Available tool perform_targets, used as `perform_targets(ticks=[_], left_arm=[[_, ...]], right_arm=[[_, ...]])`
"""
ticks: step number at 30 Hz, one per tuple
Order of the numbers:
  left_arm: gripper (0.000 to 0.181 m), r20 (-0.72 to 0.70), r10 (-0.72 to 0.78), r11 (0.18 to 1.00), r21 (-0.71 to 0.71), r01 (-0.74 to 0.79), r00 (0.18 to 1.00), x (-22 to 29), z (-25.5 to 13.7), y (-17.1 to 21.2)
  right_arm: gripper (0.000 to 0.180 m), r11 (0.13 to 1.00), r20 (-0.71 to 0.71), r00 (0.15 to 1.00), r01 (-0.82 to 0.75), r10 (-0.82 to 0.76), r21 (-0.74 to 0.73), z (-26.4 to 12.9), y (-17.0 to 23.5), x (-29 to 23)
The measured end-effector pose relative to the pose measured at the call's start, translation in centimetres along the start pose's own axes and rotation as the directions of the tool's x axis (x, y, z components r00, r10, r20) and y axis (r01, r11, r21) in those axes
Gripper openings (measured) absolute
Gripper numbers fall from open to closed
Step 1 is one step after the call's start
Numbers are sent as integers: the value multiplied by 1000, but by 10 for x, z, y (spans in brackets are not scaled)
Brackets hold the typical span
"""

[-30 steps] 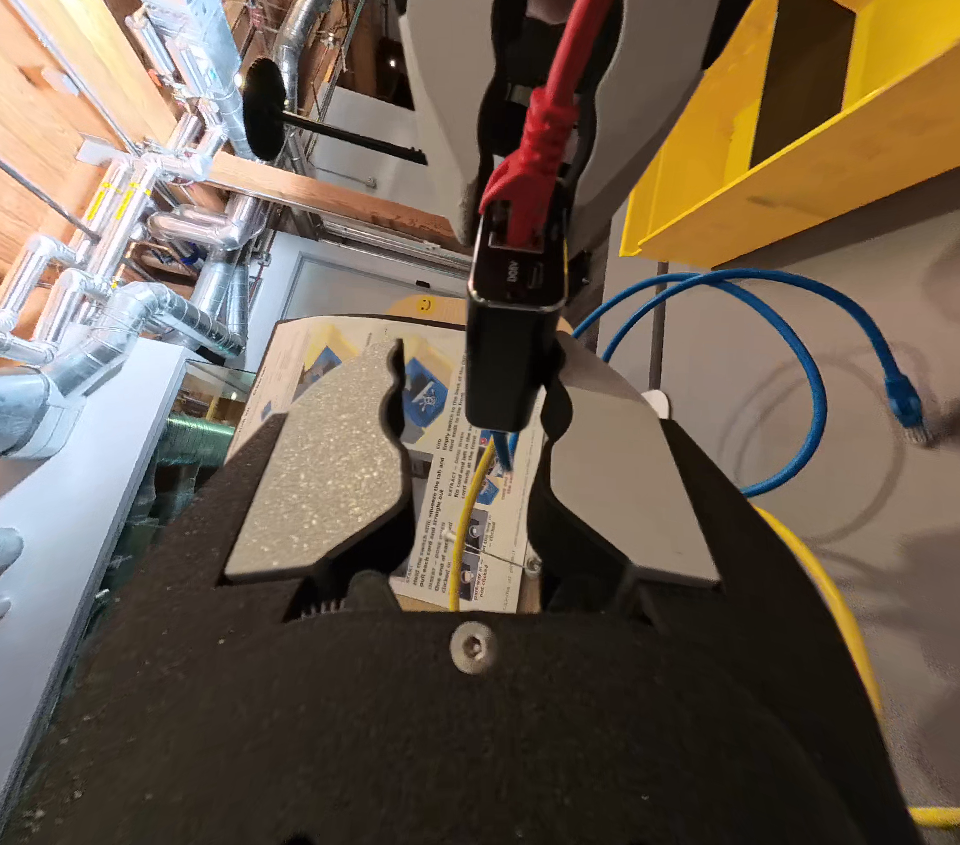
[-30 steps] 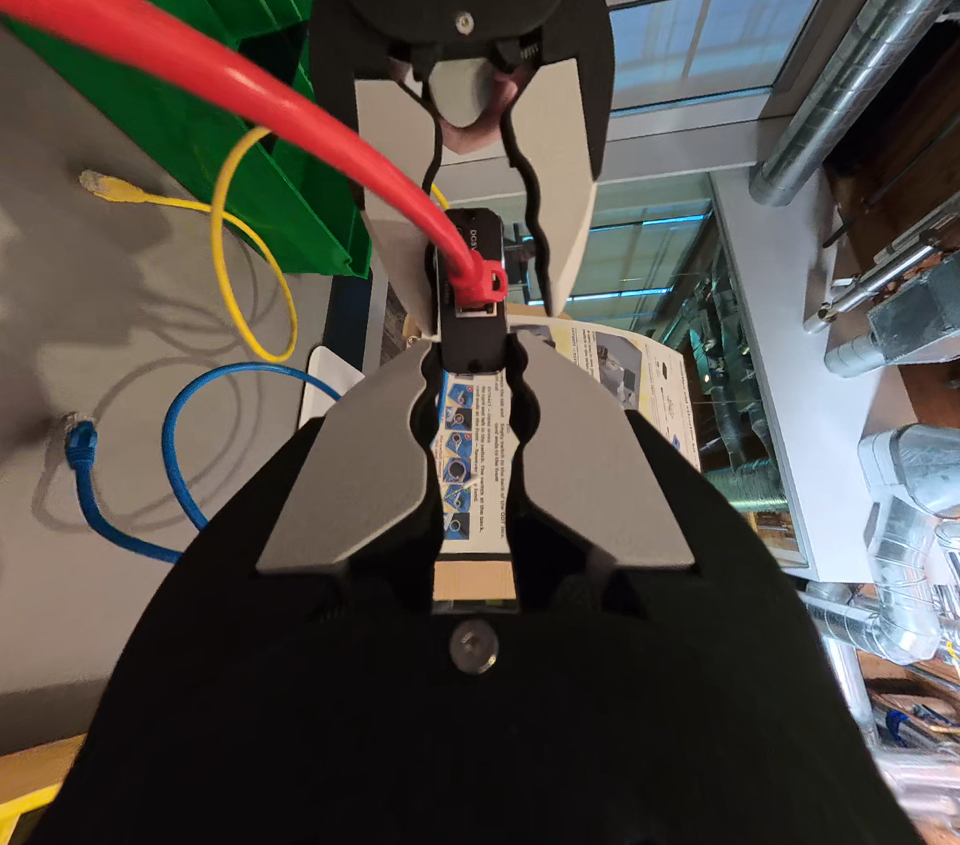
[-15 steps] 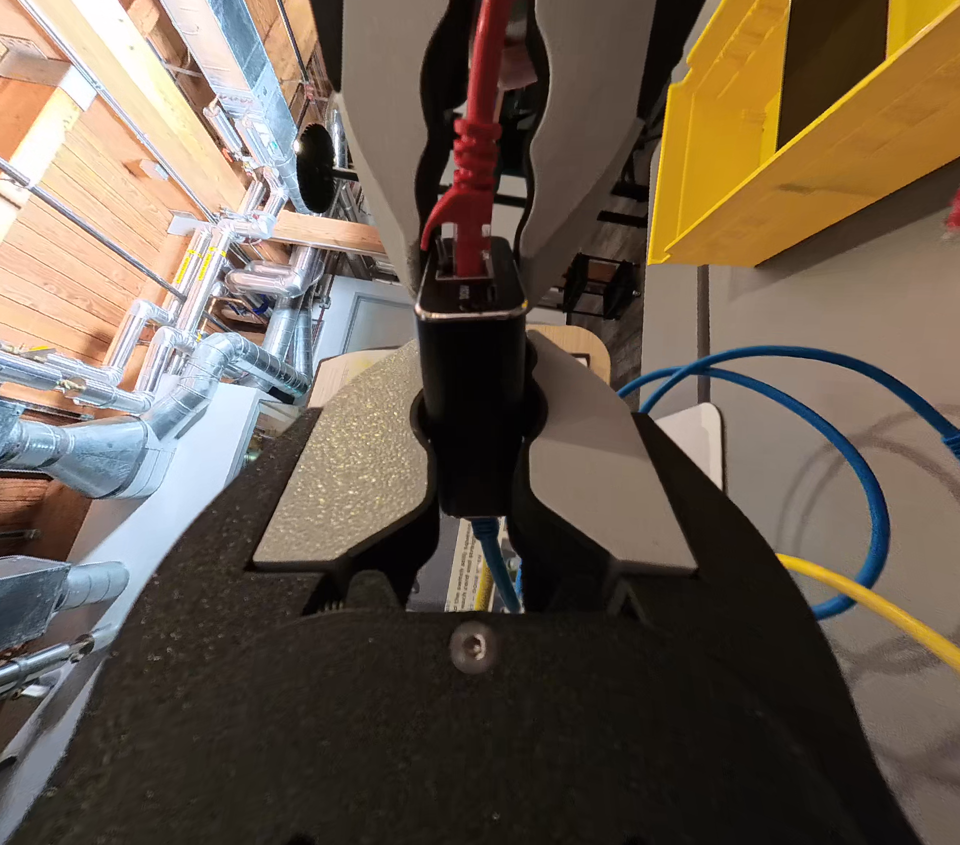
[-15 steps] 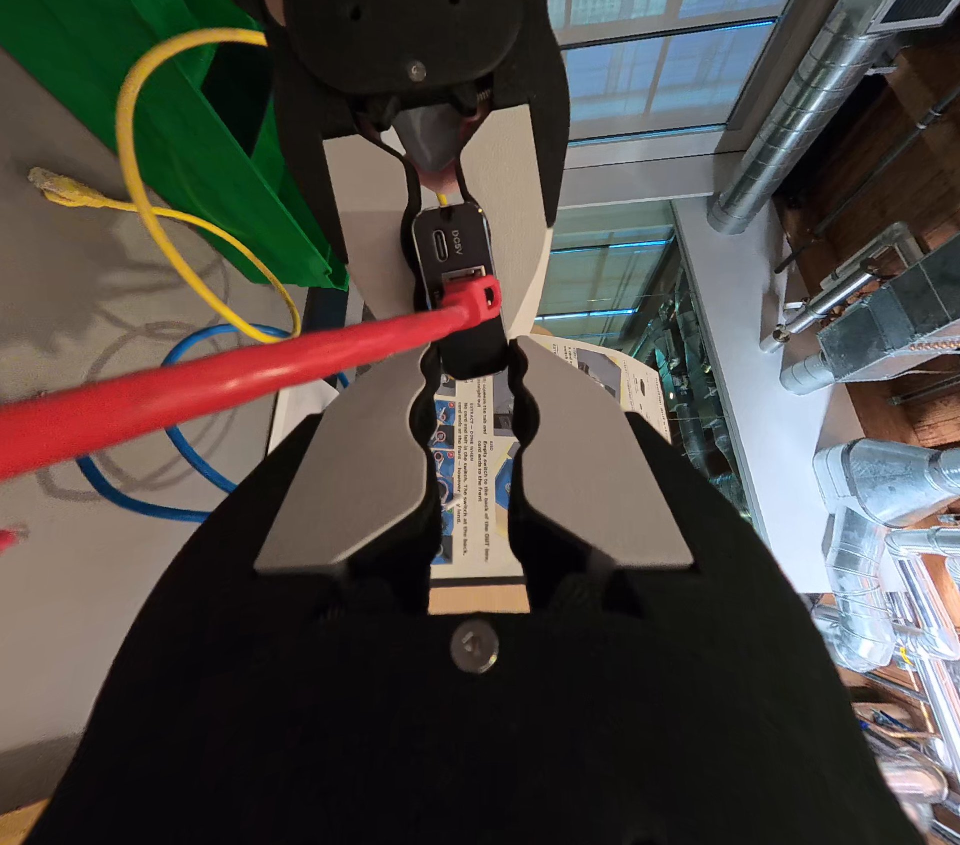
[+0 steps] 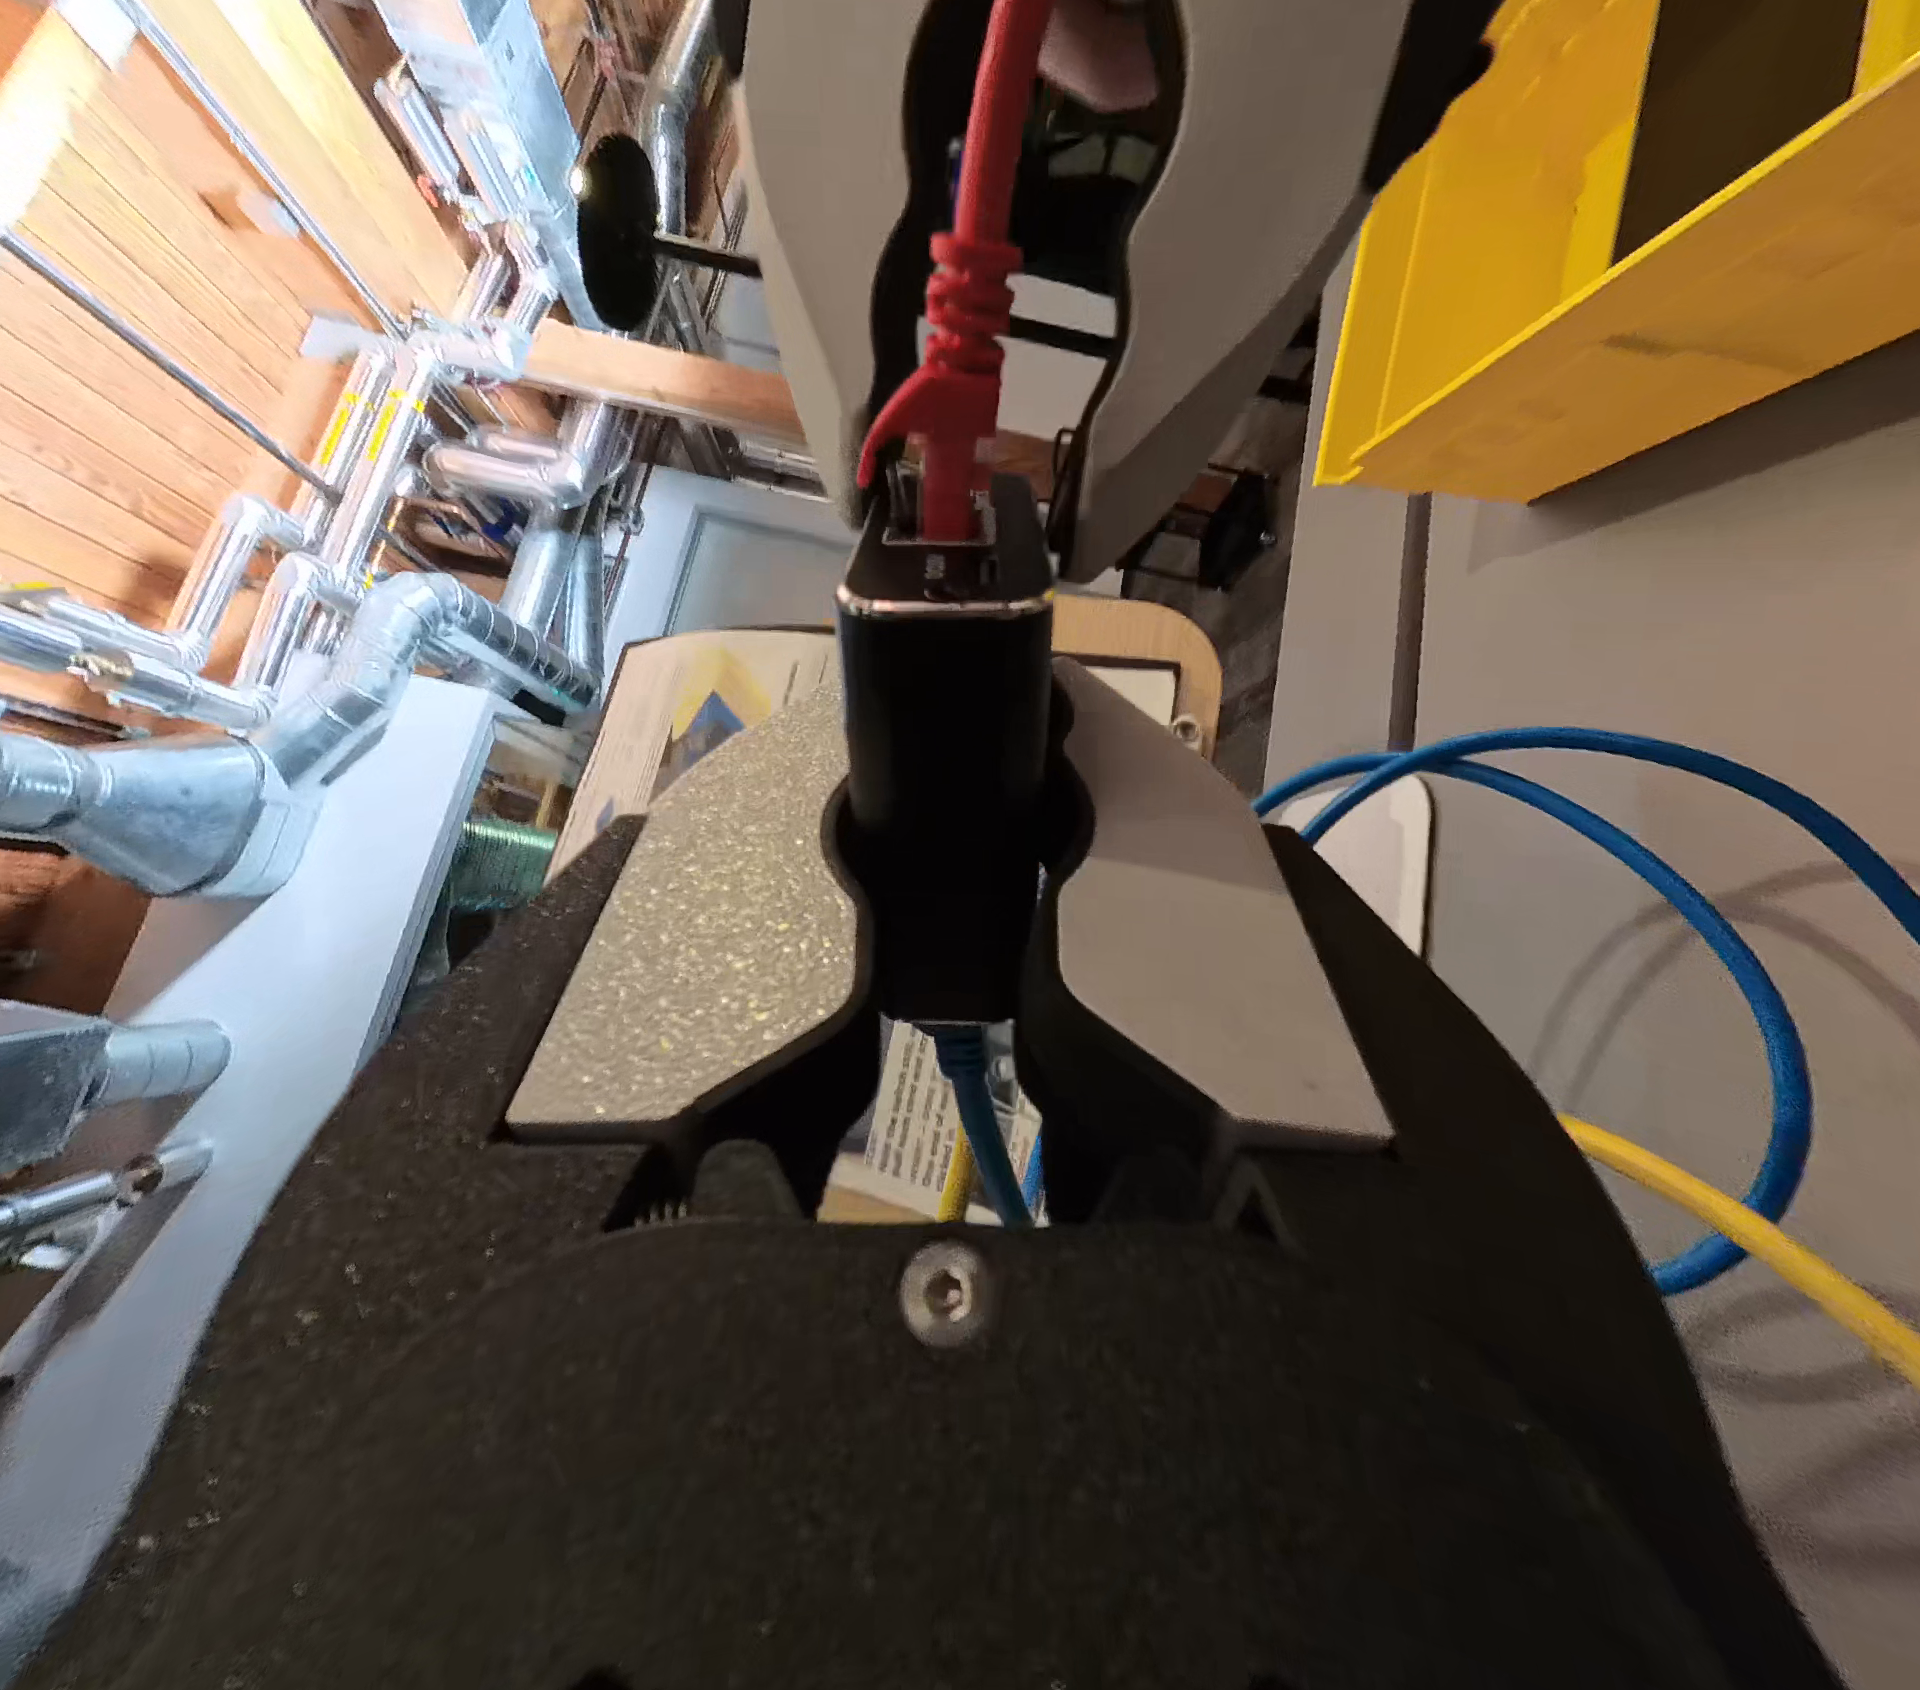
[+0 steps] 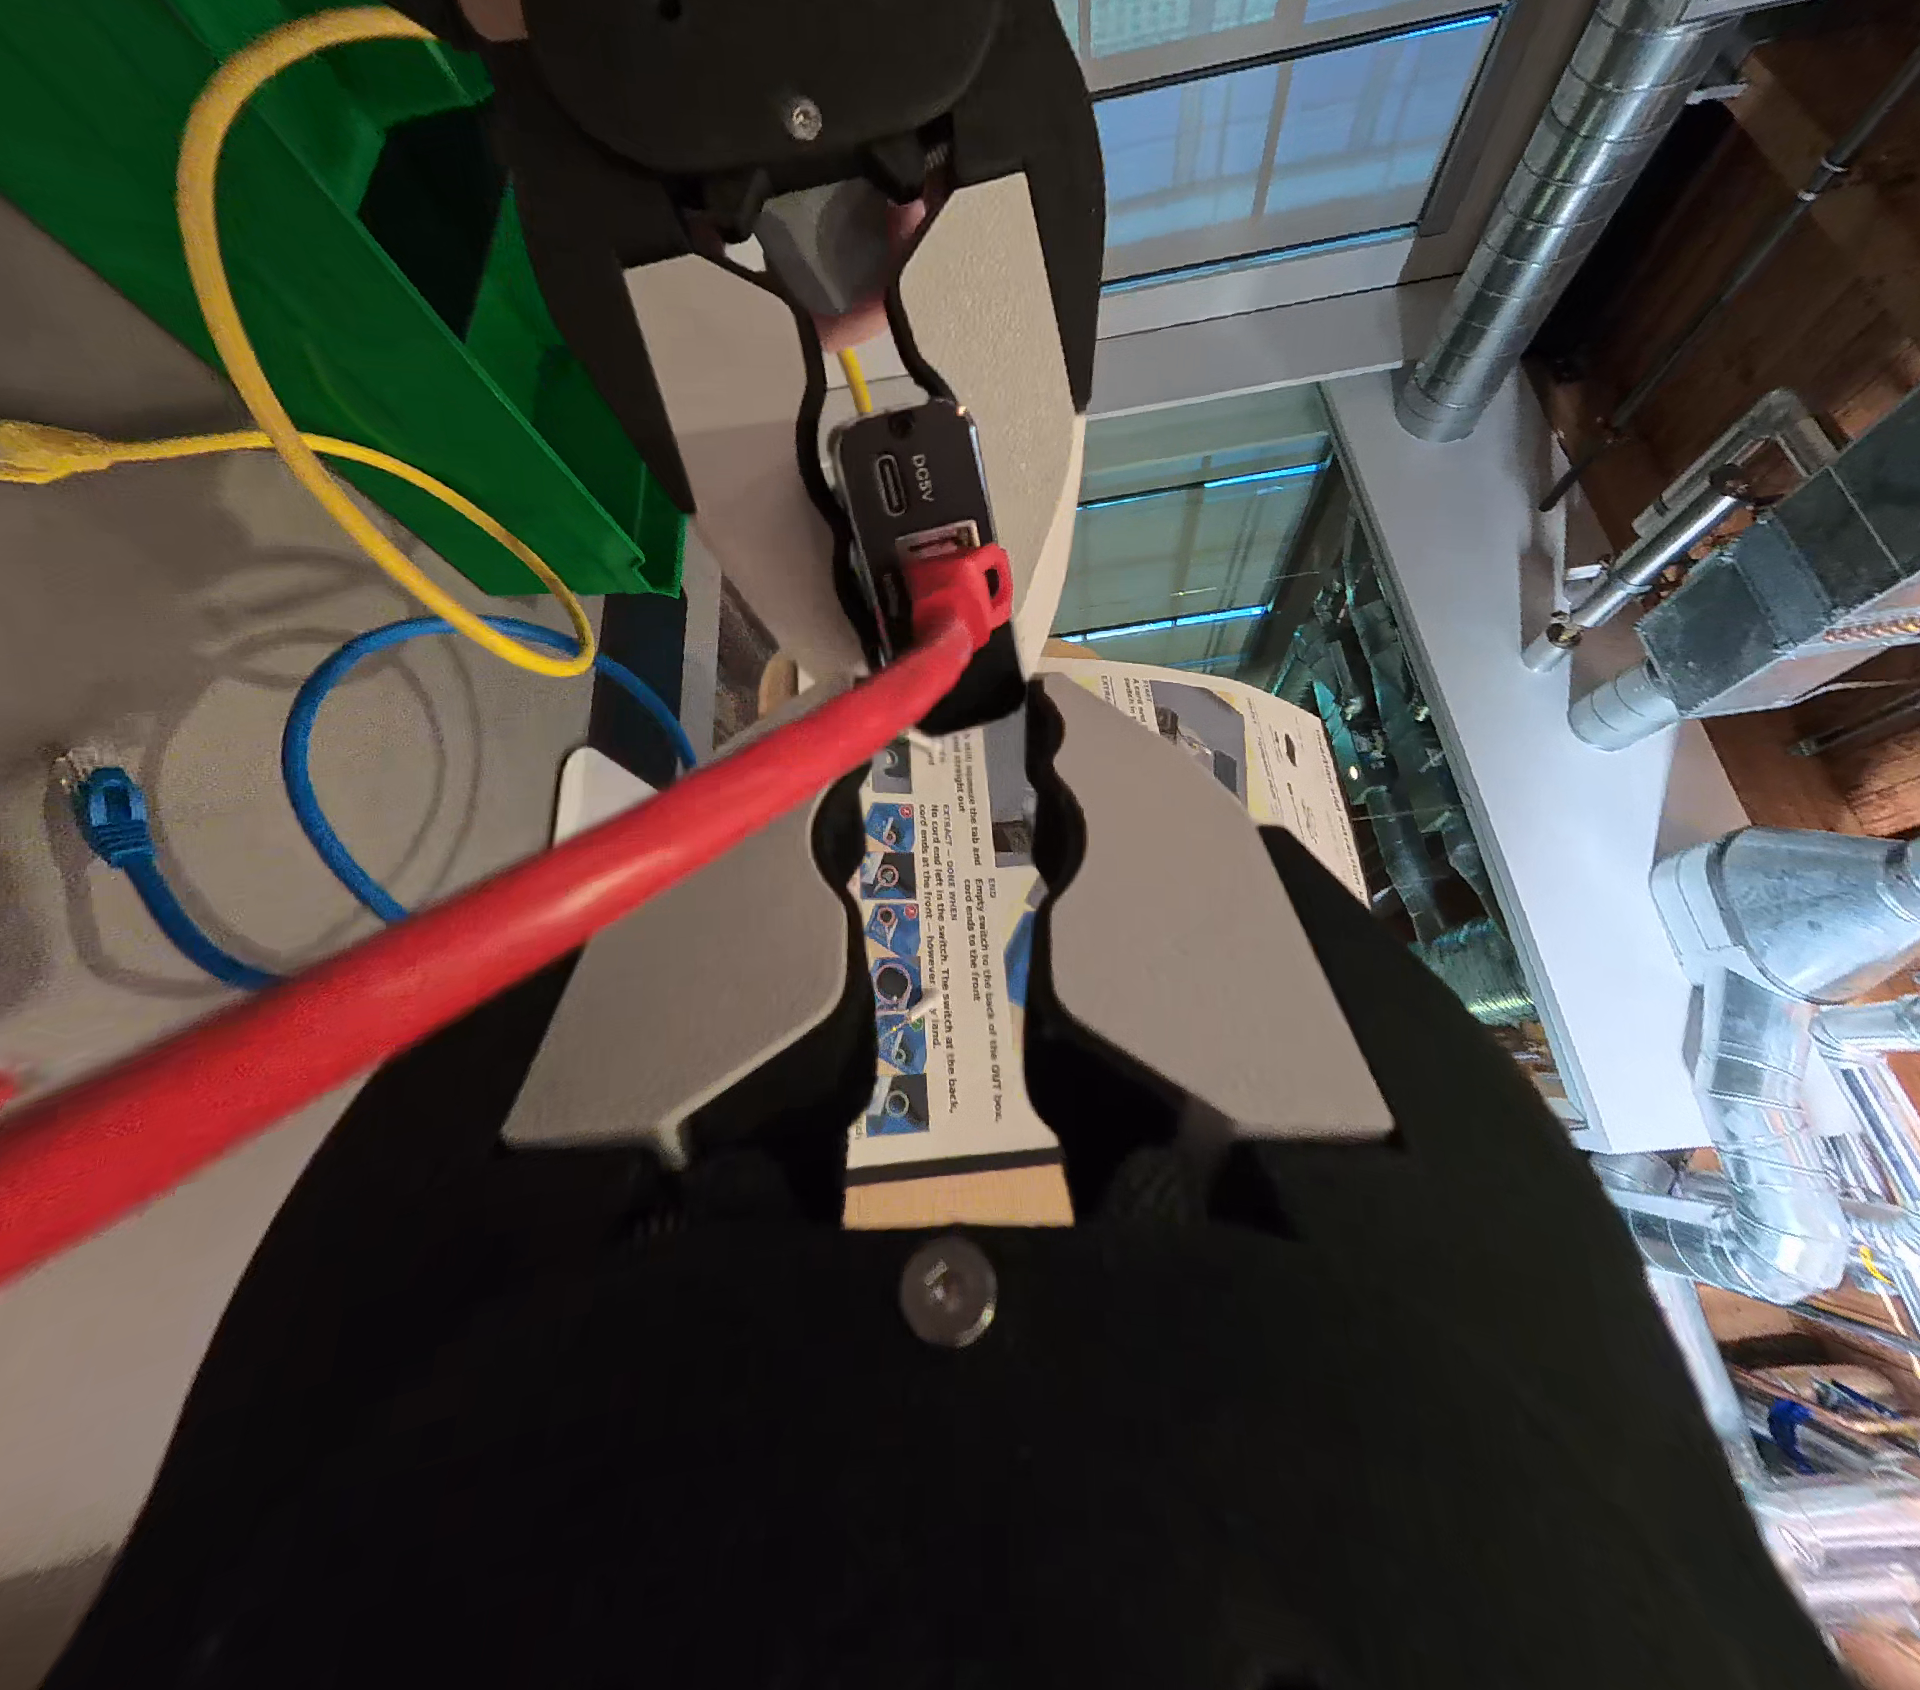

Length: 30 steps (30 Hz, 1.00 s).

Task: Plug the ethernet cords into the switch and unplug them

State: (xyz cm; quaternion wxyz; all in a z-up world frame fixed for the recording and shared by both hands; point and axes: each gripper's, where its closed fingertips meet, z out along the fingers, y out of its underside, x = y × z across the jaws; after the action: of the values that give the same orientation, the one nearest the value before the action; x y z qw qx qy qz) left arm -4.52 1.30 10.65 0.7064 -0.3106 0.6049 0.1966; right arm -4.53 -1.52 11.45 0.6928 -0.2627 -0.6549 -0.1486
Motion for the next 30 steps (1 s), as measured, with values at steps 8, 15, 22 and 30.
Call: perform_targets(ticks=[8, 15, 22, 30], left_arm=[[26, -4, 5, 997, -75, -5, 1000, -7, -3, 14], [26, -30, 4, 998, -60, -6, 1000, -2, -3, 8], [26, -61, -12, 998, -70, 8, 998, 2, -2, 9], [29, 23, -10, 999, -34, 11, 1000, -1, 6, 2]], right_arm=[[33, 989, -37, 989, 142, -144, -44, -6, -22, 7], [19, 984, -20, 986, 165, -167, -72, -5, -23, 4], [15, 981, -25, 982, 184, -186, -62, -2, -24, 1], [15, 992, 10, 994, 106, -105, -74, -3, -25, 1]])
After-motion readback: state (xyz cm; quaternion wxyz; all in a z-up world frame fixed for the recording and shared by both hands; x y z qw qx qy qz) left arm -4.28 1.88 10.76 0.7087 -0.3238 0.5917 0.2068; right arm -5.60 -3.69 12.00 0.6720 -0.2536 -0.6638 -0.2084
